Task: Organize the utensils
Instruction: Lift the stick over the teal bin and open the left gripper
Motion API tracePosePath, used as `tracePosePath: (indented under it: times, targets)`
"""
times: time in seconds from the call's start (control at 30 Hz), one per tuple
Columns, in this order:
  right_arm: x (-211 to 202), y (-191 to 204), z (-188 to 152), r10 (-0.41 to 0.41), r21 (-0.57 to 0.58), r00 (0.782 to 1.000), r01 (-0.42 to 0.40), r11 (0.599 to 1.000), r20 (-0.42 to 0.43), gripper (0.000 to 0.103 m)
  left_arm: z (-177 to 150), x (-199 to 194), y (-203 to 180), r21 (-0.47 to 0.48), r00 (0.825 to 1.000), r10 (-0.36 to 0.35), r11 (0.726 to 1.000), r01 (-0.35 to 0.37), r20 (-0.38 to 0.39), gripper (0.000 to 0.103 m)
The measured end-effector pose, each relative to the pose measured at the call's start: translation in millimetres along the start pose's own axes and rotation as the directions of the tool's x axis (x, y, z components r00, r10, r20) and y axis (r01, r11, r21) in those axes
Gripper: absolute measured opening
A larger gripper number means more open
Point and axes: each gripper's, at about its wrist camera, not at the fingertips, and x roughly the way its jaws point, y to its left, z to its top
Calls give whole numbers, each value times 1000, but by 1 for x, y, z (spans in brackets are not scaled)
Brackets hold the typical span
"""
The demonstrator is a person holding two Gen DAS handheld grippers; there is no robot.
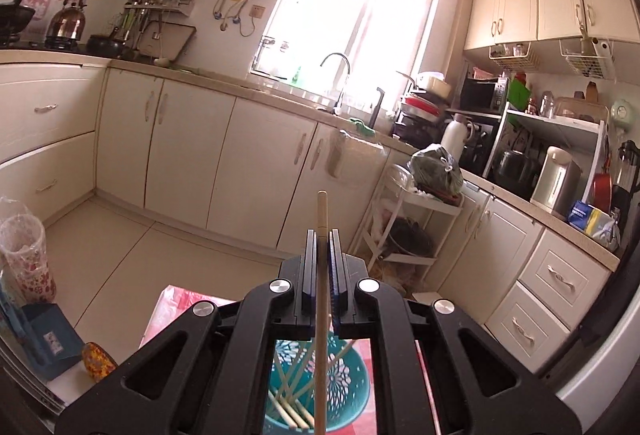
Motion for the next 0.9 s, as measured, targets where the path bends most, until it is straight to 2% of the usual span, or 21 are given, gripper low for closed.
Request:
tracePosePath:
  times: [0.1,0.2,0.4,0.57,0.9]
  targets:
    - [0,-4,1,9,8,1000,-9,1000,-1,12,-2,21,1,3,999,35,999,-35,32,5]
    - [0,-7,1,21,17,1000,-21,1000,-2,12,-8,41,5,8,998,61,998,-61,33,5]
    - [0,-8,2,35,29,999,-35,999,-4,12,-26,61,12,20,998,66,998,-66,-10,5]
    - [-1,-9,2,41,33,999,-41,999,-4,12,-42,63,15,37,996,68,997,-66,-58,5]
    - [-1,-8,1,30,25,1000,-30,999,-2,12,-65,35,23,47,991,51,998,-45,-126,5]
